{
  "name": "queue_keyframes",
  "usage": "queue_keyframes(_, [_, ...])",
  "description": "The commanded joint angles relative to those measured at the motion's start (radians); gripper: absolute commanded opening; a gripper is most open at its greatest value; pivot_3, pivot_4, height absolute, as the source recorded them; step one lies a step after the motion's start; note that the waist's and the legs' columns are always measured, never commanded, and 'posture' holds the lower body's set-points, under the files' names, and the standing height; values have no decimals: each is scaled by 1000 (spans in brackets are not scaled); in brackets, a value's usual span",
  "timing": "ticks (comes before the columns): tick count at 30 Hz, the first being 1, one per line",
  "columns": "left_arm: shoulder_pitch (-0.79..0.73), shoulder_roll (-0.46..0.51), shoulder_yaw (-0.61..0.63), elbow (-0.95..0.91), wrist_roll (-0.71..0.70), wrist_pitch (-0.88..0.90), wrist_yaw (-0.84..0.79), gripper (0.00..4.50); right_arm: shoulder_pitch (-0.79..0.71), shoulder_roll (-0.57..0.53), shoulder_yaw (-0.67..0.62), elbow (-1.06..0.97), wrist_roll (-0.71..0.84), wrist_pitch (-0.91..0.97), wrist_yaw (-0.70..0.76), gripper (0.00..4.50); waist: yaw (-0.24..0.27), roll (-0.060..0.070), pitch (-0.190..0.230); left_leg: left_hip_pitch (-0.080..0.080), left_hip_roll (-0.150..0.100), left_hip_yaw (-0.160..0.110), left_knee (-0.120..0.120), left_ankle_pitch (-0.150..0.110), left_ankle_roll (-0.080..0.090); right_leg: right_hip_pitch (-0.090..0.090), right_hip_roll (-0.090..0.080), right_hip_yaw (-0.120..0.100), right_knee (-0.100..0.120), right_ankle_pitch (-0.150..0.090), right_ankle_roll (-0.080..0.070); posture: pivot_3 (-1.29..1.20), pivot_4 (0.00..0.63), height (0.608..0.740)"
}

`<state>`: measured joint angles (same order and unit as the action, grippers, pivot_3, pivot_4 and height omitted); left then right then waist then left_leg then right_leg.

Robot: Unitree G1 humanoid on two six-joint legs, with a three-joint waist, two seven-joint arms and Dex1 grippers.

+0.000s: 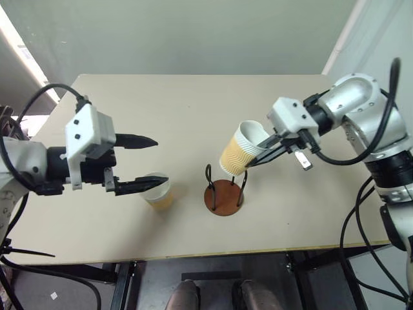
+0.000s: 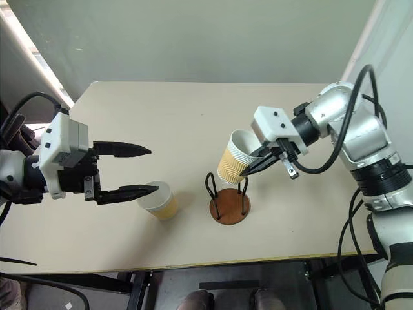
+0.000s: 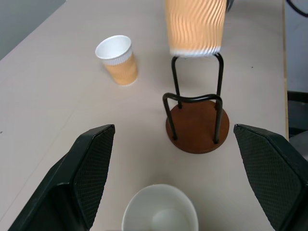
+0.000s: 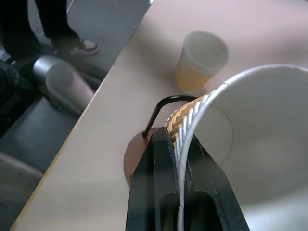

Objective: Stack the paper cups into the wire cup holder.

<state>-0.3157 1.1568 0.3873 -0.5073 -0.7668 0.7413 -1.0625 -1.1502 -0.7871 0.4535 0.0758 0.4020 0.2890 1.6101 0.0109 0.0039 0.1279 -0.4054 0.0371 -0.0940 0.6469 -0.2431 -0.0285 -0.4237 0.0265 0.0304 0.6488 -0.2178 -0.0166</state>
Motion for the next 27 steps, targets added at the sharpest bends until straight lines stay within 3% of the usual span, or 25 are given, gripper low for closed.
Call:
queue_keyframes(1, [6, 6, 36, -23, -12, 2, 12, 4258, -8, 15, -8, 0, -32, -25, 4, 16, 0, 0, 0, 0, 0, 0, 0, 0, 0, 0, 0, 0, 0, 0, 0, 0, 150, 740])
queue_keyframes(10, [21, 14, 42, -32, -21, 3, 29, 4258, -3, 49, 22, 28, -85, -54, 4, 16, -1, 0, 0, 1, 0, 0, 0, -1, 0, 0, 0, 0, 2, 1, -2, 0, 150, 740])
queue_keyframes(14, [24, 12, 47, -37, -25, 9, 38, 4258, 0, 70, 28, 53, -155, -80, 4, 934, -1, 0, 0, 1, 0, 0, 0, -1, -1, 0, 0, 0, 3, 1, -2, 0, 150, 740])
queue_keyframes(22, [36, 11, 48, -44, -27, 14, 50, 4258, -2, 81, -41, 29, -138, -41, 4, 3634, -1, 0, 0, 1, 0, 0, 0, -1, -1, 0, 0, -1, 3, 1, -2, 0, 150, 740])
queue_keyframes(24, [28, 13, 42, -36, -25, 12, 51, 4258, -46, 100, -81, 142, -163, -68, -44, 4336, -2, 0, 0, 1, 0, 0, 0, -1, -1, 0, 0, -1, 4, 1, -2, 0, 150, 740])
queue_keyframes(27, [16, 14, 18, -25, -7, 6, 61, 4258, -154, 145, -94, 462, -281, -183, -194, 4467, -2, 0, 0, 2, 0, 0, 0, -1, -2, -1, 0, 0, 4, 2, -4, 0, 150, 740])
